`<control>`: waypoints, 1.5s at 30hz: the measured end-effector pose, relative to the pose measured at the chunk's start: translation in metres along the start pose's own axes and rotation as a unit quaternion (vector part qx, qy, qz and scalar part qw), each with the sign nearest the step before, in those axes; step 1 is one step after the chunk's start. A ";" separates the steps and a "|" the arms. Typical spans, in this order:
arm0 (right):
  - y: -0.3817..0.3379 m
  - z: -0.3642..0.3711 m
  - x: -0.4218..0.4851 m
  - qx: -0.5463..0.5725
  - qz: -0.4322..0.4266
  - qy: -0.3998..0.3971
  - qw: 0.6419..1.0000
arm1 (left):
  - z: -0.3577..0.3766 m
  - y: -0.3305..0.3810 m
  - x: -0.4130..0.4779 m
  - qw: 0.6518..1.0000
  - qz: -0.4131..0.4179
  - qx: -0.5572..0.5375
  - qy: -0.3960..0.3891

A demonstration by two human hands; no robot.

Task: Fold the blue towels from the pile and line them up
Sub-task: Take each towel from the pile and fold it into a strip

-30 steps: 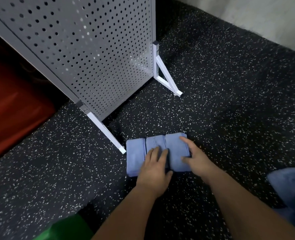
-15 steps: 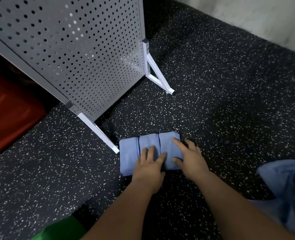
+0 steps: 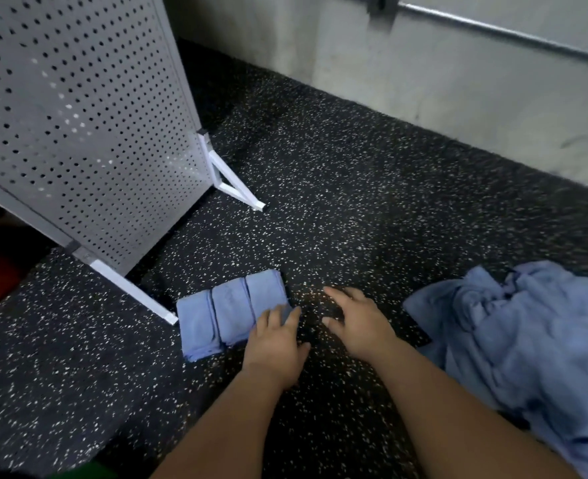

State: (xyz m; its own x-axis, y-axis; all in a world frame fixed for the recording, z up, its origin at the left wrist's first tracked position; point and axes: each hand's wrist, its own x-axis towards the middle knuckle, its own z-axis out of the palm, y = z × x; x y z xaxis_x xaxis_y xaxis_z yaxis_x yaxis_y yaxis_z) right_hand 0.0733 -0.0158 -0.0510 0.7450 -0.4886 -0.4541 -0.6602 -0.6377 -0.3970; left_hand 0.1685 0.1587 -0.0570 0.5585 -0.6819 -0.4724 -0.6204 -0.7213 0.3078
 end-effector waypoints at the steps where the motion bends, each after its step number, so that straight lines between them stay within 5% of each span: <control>1: 0.008 -0.007 -0.010 0.000 0.005 0.004 1.000 | 0.001 0.010 -0.003 1.000 0.007 0.003 -0.004; 19: 0.218 -0.032 -0.178 -0.015 0.170 0.019 0.985 | 0.061 0.188 -0.014 0.982 0.160 0.075 -0.062; 37: 0.300 -0.023 -0.145 -0.046 0.300 0.064 0.951 | 0.114 0.222 0.028 0.971 0.205 0.096 -0.074; 45: 0.304 -0.039 -0.160 -0.038 0.300 0.224 0.927 | 0.111 0.232 0.025 0.969 0.219 0.088 -0.077</control>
State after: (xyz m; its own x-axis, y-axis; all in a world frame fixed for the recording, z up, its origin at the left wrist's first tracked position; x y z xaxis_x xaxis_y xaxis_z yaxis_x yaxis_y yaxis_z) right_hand -0.2431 -0.1551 -0.0677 0.2231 -0.9558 -0.1912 -0.9722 -0.2040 -0.1146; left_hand -0.0232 -0.0123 -0.0891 0.1396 -0.8816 -0.4509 -0.8712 -0.3258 0.3672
